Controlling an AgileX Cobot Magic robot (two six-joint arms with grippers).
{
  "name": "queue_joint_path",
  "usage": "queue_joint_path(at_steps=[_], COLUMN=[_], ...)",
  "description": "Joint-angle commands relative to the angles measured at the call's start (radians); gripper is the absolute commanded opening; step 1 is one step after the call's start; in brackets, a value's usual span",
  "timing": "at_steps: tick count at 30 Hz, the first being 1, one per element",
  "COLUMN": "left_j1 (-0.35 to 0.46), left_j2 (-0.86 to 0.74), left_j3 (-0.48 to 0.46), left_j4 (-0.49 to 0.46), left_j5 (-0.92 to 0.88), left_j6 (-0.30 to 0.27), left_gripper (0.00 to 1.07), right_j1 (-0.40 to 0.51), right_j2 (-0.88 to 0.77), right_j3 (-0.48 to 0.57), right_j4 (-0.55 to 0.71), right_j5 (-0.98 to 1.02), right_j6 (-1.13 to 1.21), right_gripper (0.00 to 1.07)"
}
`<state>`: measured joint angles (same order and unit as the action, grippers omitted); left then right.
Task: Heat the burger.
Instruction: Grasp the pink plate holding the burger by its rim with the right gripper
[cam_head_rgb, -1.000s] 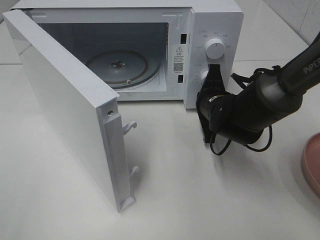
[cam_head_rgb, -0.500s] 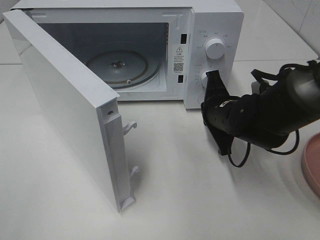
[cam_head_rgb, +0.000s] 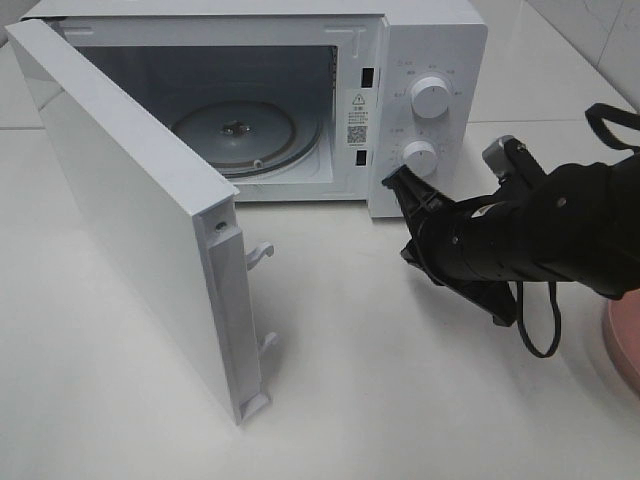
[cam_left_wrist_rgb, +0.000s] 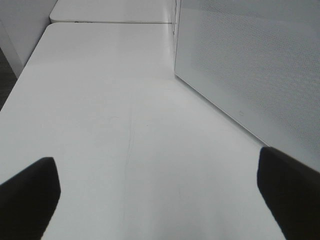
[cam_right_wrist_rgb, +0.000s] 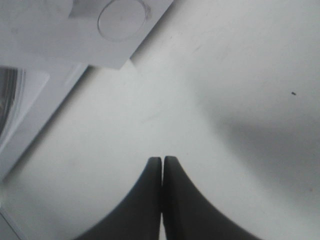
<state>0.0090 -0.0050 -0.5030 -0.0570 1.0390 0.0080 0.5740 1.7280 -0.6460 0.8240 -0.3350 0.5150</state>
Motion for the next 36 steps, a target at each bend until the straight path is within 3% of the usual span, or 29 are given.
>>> queue_joint_path(at_steps=[1, 7, 14, 20, 25, 31, 36], left_j1=[0.0, 0.0, 0.0, 0.0, 0.0, 0.0, 0.0], left_j2=[-0.02, -0.02, -0.02, -0.02, -0.02, -0.02, -0.02], left_j3=[0.003, 0.003, 0.003, 0.003, 0.003, 0.003, 0.003], left_j4=[0.003, 0.003, 0.003, 0.003, 0.003, 0.003, 0.003], left_j5=[-0.001, -0.001, -0.001, -0.001, -0.001, -0.001, -0.001], left_j6=[-0.008, -0.008, -0.008, -0.008, -0.008, -0.008, -0.008], left_gripper=[1.0, 1.0, 1.0, 1.0, 1.0, 1.0, 1.0], right_j1=[-0.001, -0.052, -0.14, -0.214, -0.245, -0.245, -0.255], right_j2=[-0.04, -0.11, -0.154, -0.195, -0.283, -0.344, -0.404], right_j3=[0.002, 0.002, 0.002, 0.002, 0.002, 0.002, 0.002], right_j4=[-0.005, -0.011, -0.065, -0.219, -0.46, -0.553, -0.609], right_j5=[0.09, 0.326, 0.516, 0.662, 0.78, 0.85, 0.908], right_j6=[-0.159, -0.44, -0.56, -0.562, -0.561, -0.561, -0.561], right_gripper=[0.0, 0.0, 0.0, 0.01, 0.03, 0.05, 0.12])
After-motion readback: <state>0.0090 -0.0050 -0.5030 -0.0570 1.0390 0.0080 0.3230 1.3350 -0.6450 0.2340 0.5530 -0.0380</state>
